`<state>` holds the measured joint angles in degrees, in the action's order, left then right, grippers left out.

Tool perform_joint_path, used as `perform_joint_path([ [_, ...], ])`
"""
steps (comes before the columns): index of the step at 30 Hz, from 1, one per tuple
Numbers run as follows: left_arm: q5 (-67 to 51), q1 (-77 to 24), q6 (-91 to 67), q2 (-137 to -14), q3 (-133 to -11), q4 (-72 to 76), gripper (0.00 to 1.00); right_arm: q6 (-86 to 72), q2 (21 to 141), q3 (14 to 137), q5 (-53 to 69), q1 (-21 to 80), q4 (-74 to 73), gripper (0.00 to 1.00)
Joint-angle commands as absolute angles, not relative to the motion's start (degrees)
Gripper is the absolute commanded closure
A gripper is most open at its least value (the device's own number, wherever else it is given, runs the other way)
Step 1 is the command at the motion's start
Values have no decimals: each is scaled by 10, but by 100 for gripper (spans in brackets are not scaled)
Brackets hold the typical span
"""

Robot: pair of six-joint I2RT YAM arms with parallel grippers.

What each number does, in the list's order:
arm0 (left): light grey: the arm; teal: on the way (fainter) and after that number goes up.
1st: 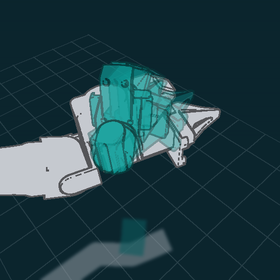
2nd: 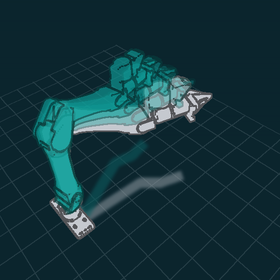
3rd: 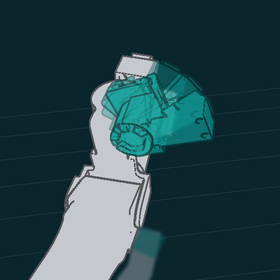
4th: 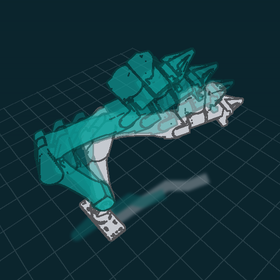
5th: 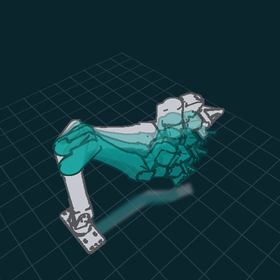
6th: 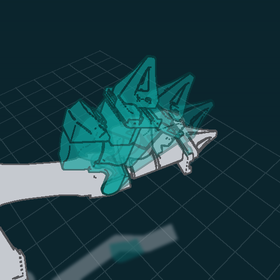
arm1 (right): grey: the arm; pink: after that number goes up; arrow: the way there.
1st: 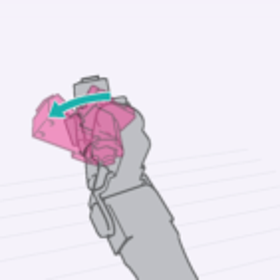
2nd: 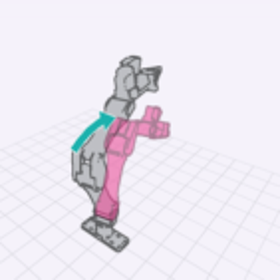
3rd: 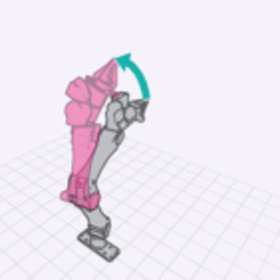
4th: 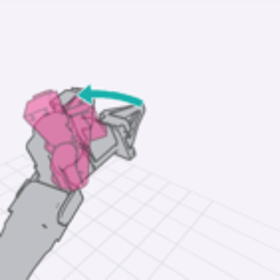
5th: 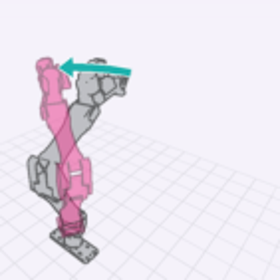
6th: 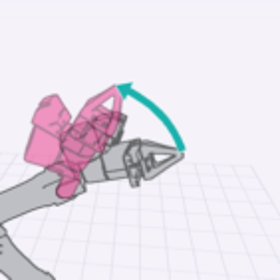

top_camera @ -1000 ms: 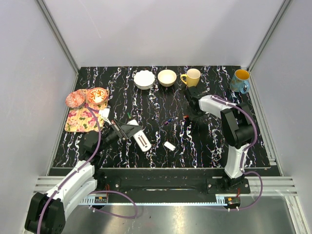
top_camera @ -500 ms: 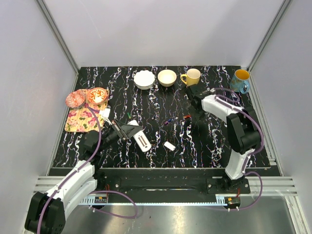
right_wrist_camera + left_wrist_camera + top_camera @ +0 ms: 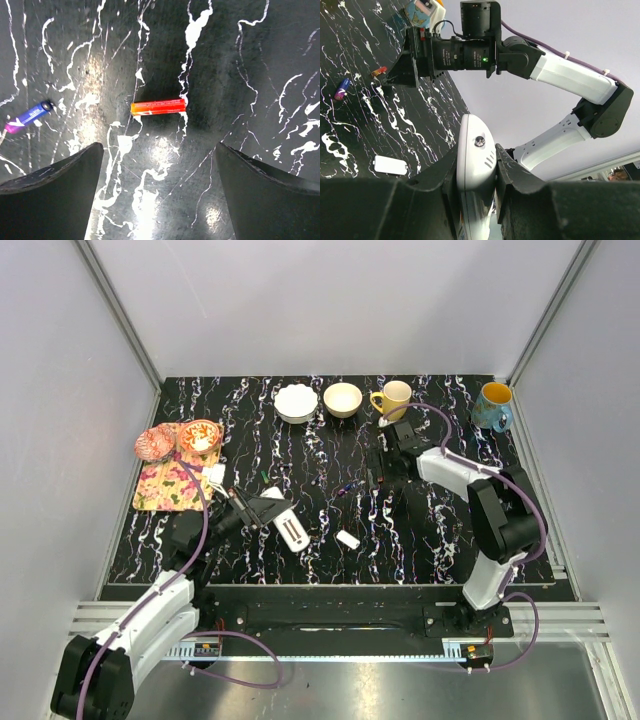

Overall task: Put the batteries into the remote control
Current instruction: Adjust the battery at the center of the board.

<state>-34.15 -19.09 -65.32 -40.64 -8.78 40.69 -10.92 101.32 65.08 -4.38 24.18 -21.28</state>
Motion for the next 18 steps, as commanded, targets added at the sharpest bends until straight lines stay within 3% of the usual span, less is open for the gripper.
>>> perform_joint_path([
  [1,-343,-192,-634,-401,-97,453,100,-30,1022,657,-15,246,-170,0],
  [18,-345,-192,-637,-432,-100,461,100,-3,1088,716,-37,247,-195,14],
])
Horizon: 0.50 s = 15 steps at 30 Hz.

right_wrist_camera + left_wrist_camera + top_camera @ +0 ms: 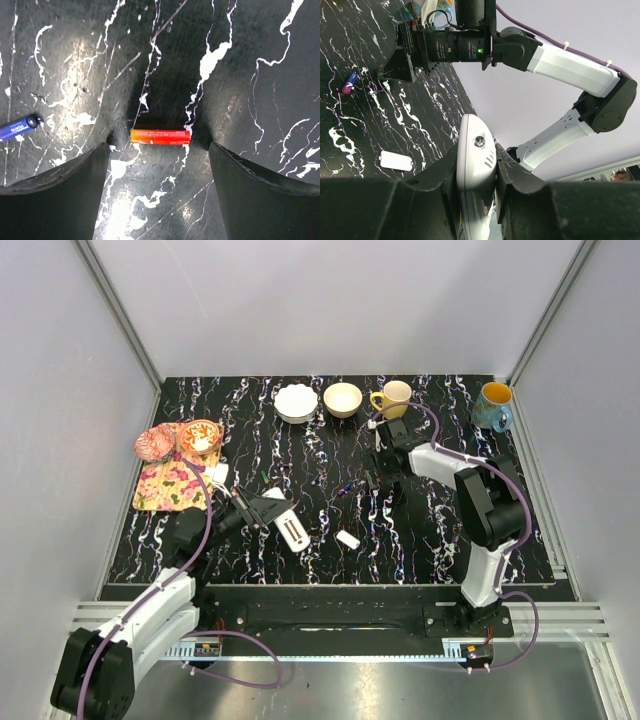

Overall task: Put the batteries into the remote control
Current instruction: Adjust the battery at the center of the board.

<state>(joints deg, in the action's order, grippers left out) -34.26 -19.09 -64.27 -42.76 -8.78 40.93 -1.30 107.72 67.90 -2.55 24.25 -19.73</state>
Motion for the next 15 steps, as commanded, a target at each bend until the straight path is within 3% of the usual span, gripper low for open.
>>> perform_joint_path([
  [1,-345,-192,-637,-434,-100,461,100,-6,1090,719,-40,246,-195,16],
  [8,-350,-192,-634,-432,-98,456,100,-11,1111,743,-40,246,-206,25],
  [15,-348,-192,-633,-433,-99,456,100,-10,1115,743,-32,246,-219,25],
])
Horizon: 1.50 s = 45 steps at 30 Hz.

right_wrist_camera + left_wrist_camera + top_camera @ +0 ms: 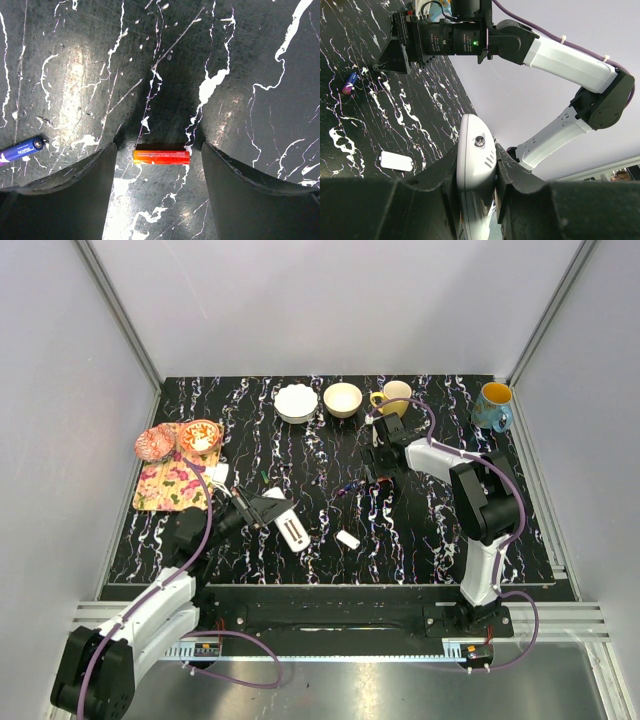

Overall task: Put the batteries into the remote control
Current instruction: Adjust the battery at the center of the board.

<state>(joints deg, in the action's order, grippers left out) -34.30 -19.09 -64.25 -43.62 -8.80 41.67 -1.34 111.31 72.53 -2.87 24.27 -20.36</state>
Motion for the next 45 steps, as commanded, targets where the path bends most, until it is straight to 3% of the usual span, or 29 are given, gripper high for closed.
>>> perform_joint_path([
  [1,-348,-192,-633,-433,-99,456,100,-9,1116,742,-32,247,-220,25],
  [10,-349,-192,-634,-437,-98,458,100,-11,1107,721,-40,247,-228,28],
  [27,-352,-192,-638,-437,-96,462,100,-25,1092,697,-47,246,-237,52],
  [30,-350,-192,-639,-437,-96,464,100,-36,1090,696,-48,246,-237,61],
  [32,-351,-192,-640,-435,-94,463,100,-49,1087,698,-54,245,-237,74],
  [34,-350,-192,-642,-432,-92,464,100,-95,1085,704,-75,245,-250,96],
  [35,-349,-192,-641,-432,-92,464,100,-118,1079,714,-86,245,-259,100],
  [45,-345,-192,-649,-415,-93,457,100,-662,992,671,-144,244,-308,100],
])
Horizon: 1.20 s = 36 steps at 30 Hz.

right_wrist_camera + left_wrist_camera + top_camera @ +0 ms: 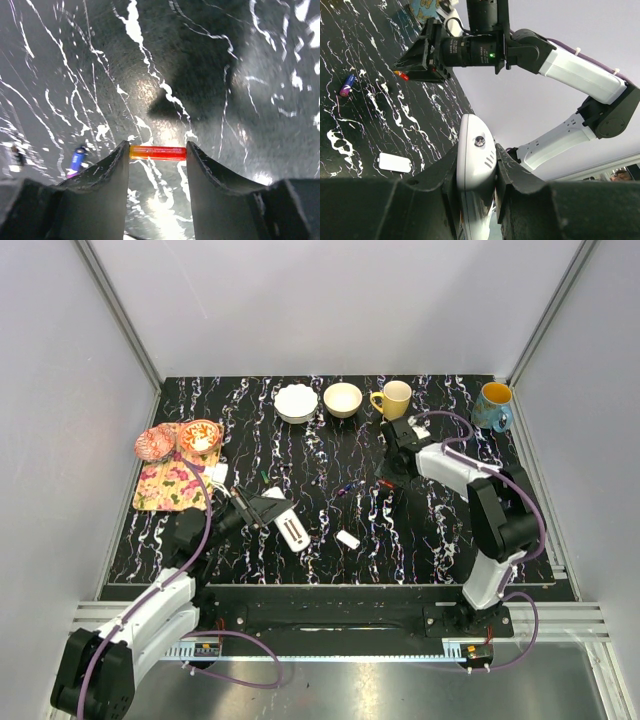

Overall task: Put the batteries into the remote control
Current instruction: Adjust the battery at the center of the board.

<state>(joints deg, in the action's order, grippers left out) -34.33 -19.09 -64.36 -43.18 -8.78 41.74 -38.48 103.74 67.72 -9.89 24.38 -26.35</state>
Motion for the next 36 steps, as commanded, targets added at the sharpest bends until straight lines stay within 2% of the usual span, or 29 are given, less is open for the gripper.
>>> perform_joint_path([
  [1,-343,-192,-650,-415,-91,456,100,-697,992,671,-148,244,-340,100],
  [6,-333,-192,-656,-410,-87,463,100,-868,1016,672,-165,244,-411,100],
  [14,-331,-194,-661,-407,-80,472,100,-904,1053,672,-172,244,-448,100],
  [17,-331,-193,-661,-410,-81,470,100,-893,1058,671,-174,245,-451,85],
  [21,-332,-193,-661,-413,-82,466,100,-883,1060,663,-170,244,-453,70],
  [26,-330,-194,-658,-411,-83,455,100,-868,1058,656,-161,244,-453,56],
  [28,-328,-193,-657,-410,-86,445,100,-857,1056,658,-156,245,-456,46],
  [31,-326,-193,-655,-407,-87,440,100,-848,1052,659,-155,244,-459,36],
  [36,-321,-193,-654,-403,-84,435,100,-838,1042,664,-154,245,-468,30],
])
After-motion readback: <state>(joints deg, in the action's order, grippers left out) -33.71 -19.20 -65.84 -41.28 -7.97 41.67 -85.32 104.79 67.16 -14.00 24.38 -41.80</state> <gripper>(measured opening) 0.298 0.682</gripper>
